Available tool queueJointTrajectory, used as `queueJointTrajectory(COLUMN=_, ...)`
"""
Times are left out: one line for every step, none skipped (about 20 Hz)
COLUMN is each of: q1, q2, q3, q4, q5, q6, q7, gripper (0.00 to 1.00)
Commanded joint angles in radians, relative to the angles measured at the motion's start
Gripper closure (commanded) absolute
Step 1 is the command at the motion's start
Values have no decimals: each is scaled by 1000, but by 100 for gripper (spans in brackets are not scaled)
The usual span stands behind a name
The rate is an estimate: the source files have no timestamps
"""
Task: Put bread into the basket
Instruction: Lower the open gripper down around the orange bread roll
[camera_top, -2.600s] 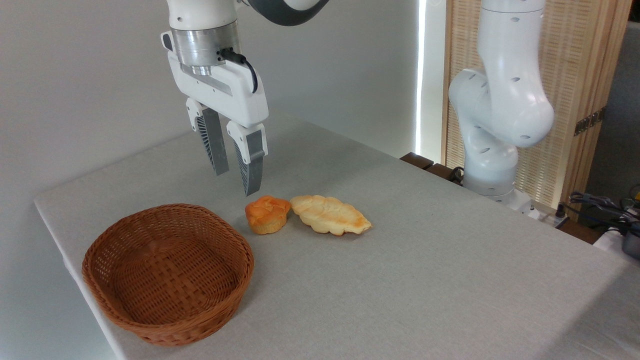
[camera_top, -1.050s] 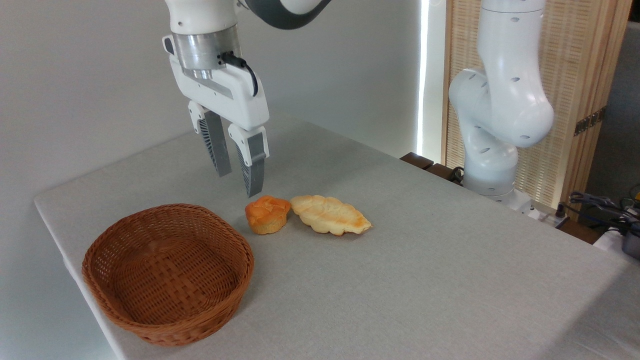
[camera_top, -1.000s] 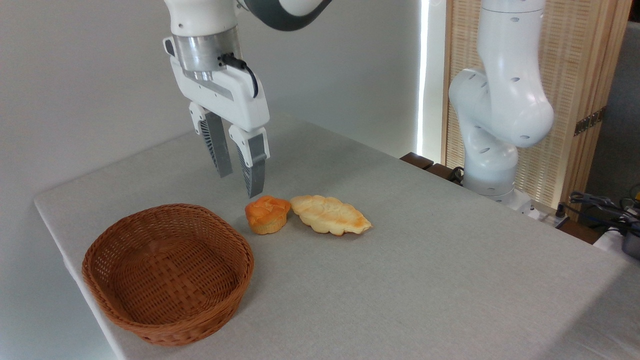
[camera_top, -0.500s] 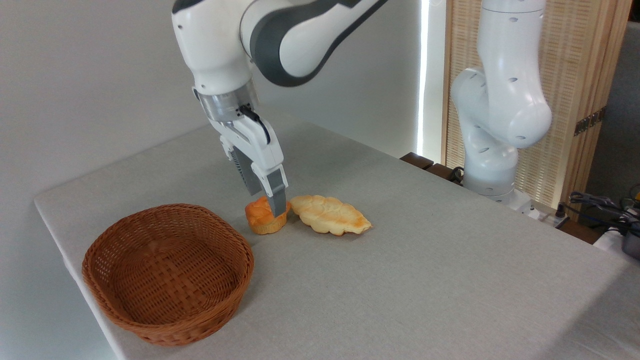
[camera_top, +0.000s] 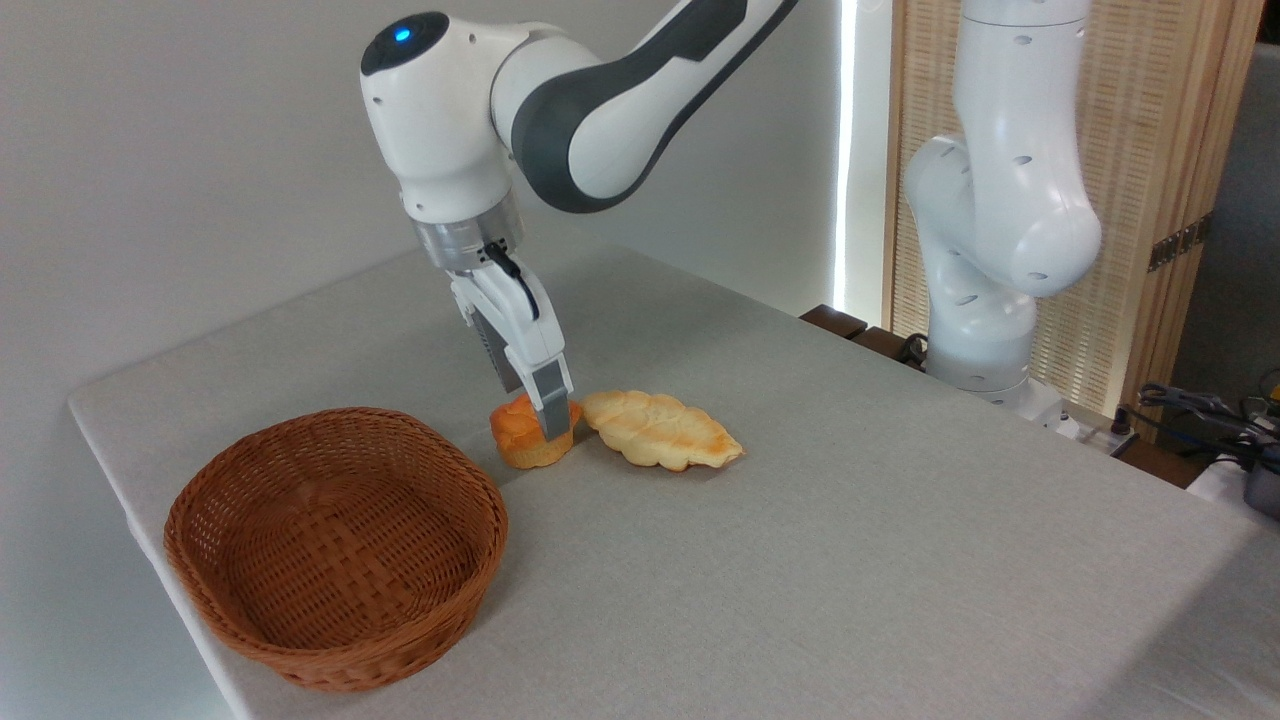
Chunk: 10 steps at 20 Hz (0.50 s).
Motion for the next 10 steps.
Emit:
queueJointTrajectory(q1=-5, q2=32, q3=7, q4=-1, q5=-13, q6=33, q7=36, gripper=0)
queueJointTrajectory(q1=-5, q2=43, q3=7, q4=-1, q5=-15, q6=45, q7=36, gripper=0)
queueJointTrajectory(q1=-7, q2=55, q3=-2, q4=-1, q5=-15, q6=60, q7=36, gripper=0)
queueJointTrajectory(q1=-10, q2=68, q3=-19, q4=-1, q5=-15, q6=70, q7=36, gripper=0)
queueJointTrajectory(q1=-10, q2=72, q3=-20, q4=-1, q5=-15, q6=71, q7=36, gripper=0)
queueJointTrajectory(q1=-8, q2=71, q3=-20, q4=2, q5=-15, q6=71, q7=36, gripper=0)
queueJointTrajectory(q1=-8, q2=71, q3=-19, q4=2, q5=-13, q6=71, q7=36, gripper=7)
queueJointTrajectory(q1=-8, q2=71, q3=-19, q4=3, q5=-15, q6=71, q7=36, gripper=28)
queueJointTrajectory(q1=-8, q2=71, q3=-20, q4=5, q5=-15, q6=71, q7=36, gripper=53)
queueJointTrajectory(q1=-8, q2=71, q3=-20, q4=6, q5=-15, q6=73, q7=37, gripper=69)
